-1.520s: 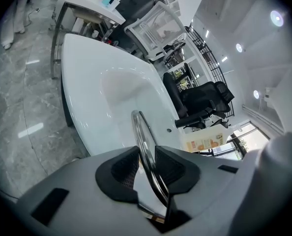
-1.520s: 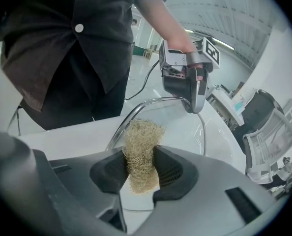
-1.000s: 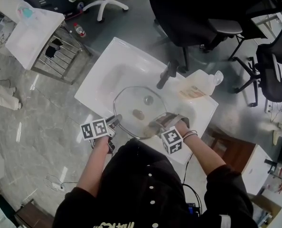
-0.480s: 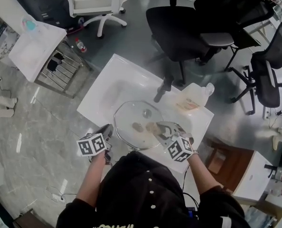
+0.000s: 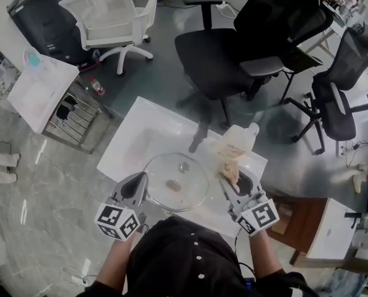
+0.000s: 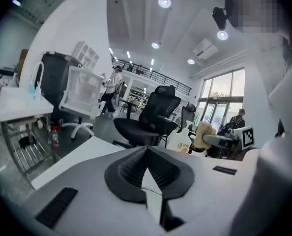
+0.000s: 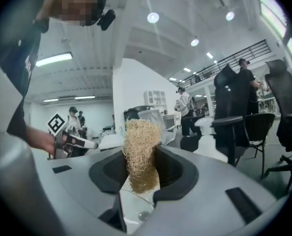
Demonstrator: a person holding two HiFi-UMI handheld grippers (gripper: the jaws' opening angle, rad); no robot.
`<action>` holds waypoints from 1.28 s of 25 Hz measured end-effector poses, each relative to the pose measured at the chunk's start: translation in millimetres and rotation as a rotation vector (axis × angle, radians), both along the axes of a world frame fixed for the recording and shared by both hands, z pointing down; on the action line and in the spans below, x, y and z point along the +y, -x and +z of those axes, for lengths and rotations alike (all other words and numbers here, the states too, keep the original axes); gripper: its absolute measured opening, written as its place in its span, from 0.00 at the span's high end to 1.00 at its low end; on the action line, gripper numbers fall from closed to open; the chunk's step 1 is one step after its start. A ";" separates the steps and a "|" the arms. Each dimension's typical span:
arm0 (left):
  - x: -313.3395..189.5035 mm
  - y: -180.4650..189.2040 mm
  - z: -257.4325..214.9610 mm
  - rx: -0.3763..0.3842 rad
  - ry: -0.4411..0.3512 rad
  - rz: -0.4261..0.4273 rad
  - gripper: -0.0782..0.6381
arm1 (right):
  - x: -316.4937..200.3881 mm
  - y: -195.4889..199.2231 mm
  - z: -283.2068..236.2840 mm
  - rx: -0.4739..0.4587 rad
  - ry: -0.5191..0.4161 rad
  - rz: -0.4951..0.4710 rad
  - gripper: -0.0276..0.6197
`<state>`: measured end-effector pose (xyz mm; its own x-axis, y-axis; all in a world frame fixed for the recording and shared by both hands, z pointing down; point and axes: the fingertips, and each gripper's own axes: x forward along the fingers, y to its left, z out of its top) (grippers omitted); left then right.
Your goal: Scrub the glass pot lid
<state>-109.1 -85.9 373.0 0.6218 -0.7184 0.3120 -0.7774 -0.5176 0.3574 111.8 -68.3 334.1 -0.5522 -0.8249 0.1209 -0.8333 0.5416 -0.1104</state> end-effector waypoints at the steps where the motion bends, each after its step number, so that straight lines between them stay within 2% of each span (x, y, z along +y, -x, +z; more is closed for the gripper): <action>1: -0.3 -2.8 -9.8 -0.013 -0.032 0.007 0.85 | -0.2 -10.4 -12.8 -0.025 -0.026 0.037 0.73; 4: -1.3 -10.4 -34.7 -0.011 -0.117 0.034 0.86 | 2.3 -42.1 -42.4 -0.054 -0.097 0.139 0.73; 7: -2.8 -13.5 -50.2 -0.010 -0.169 0.045 0.85 | 11.4 -68.2 -60.3 -0.050 -0.151 0.230 0.73; 13: -5.6 -16.5 -65.4 -0.036 -0.213 0.008 0.85 | 35.7 -111.2 -80.5 -0.024 -0.209 0.385 0.73; 17: -6.2 -19.2 -70.7 -0.041 -0.238 0.011 0.85 | 46.0 -133.0 -76.5 -0.002 -0.203 0.468 0.73; 24: -2.1 -28.4 -77.0 -0.057 -0.257 0.023 0.85 | 48.7 -143.7 -70.5 0.014 -0.201 0.517 0.73; 32: -8.4 -26.0 -84.2 -0.059 -0.277 0.004 0.85 | 38.5 -132.2 -72.3 0.018 -0.206 0.490 0.73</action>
<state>-83.1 -94.3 288.8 0.6113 -0.7789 0.1400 -0.7905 -0.5923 0.1558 244.0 -29.8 261.8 -0.0955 -0.9933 -0.0648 -0.9949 0.0973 -0.0257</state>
